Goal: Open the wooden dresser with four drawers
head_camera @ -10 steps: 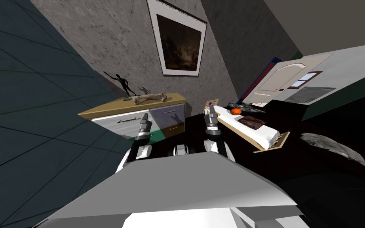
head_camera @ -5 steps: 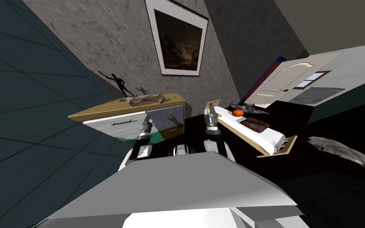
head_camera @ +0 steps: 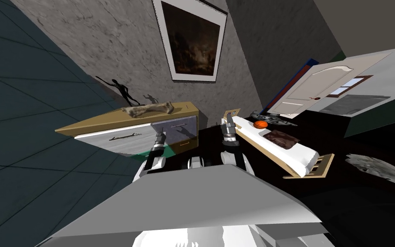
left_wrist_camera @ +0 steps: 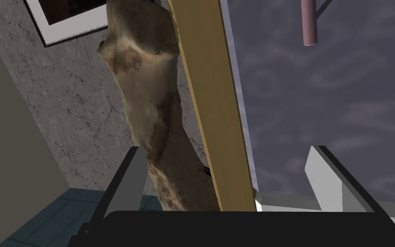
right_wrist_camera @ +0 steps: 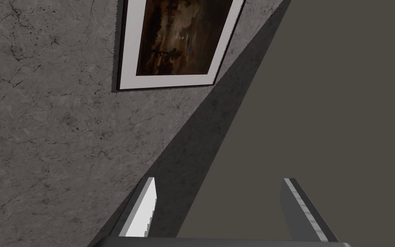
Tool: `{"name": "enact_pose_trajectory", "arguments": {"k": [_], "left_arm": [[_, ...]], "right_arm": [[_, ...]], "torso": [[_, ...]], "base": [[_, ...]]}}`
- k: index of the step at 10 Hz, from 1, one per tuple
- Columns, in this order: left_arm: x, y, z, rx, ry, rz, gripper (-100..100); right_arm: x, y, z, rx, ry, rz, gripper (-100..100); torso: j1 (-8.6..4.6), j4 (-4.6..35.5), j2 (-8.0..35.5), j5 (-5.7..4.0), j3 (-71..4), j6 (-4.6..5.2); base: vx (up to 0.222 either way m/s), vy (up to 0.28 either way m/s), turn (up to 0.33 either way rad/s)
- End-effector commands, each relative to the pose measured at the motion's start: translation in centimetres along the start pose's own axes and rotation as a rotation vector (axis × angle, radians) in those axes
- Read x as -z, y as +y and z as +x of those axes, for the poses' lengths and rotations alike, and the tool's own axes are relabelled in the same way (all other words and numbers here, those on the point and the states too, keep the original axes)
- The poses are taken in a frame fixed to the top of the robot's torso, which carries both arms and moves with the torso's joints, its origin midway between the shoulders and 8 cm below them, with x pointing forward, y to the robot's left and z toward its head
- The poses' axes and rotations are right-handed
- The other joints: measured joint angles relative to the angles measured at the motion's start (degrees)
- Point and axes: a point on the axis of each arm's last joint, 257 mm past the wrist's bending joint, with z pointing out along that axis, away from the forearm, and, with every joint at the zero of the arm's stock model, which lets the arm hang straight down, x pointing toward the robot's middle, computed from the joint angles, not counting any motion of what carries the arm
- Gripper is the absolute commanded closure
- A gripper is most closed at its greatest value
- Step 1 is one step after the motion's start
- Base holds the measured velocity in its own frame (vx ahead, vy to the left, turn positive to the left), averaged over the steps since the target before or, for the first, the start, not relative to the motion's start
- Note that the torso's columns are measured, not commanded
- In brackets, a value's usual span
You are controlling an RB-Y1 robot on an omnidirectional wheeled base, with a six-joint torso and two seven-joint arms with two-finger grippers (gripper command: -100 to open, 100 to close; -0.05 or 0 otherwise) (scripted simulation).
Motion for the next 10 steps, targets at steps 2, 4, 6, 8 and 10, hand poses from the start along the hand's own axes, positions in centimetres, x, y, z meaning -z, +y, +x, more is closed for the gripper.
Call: {"name": "enact_pose_trajectory", "arguments": {"k": [2, 4, 6, 8, 10], "left_arm": [[0.7, 3.8, -0.3, 0.034, -0.032, -0.074, -100], [1.1, 5.6, 0.3, 0.078, -0.062, -0.114, -100], [1.4, 6.4, 1.0, 0.117, -0.085, -0.135, -100], [1.3, 6.5, 1.2, 0.123, -0.088, -0.136, -100], [0.7, 5.7, 0.8, 0.121, -0.091, -0.137, -100]], "right_arm": [[0.0, 0.0, 0.0, 0.000, 0.000, 0.000, 0], [0.0, 0.0, 0.0, 0.000, 0.000, 0.000, 0], [0.0, 0.0, 0.0, 0.000, 0.000, 0.000, 0], [0.0, 0.0, 0.0, 0.000, 0.000, 0.000, 0], [0.0, 0.0, 0.0, 0.000, 0.000, 0.000, 0]], "torso": [[0.14, 0.0, 0.0, 0.05, 0.0, 0.00], [-0.04, 0.0, -0.1, -0.01, -0.1, 0.00], [0.00, 0.0, 0.1, 0.00, 0.0, 0.00], [0.10, 0.0, 0.1, 0.03, 0.1, 0.00], [0.14, 0.0, -0.1, 0.04, 0.0, 0.00]], "base": [[0.123, -0.065, 0.033], [0.116, -0.074, 0.035], [0.081, -0.063, 0.019], [0.034, -0.025, 0.003], [0.069, 0.017, -0.011]]}}
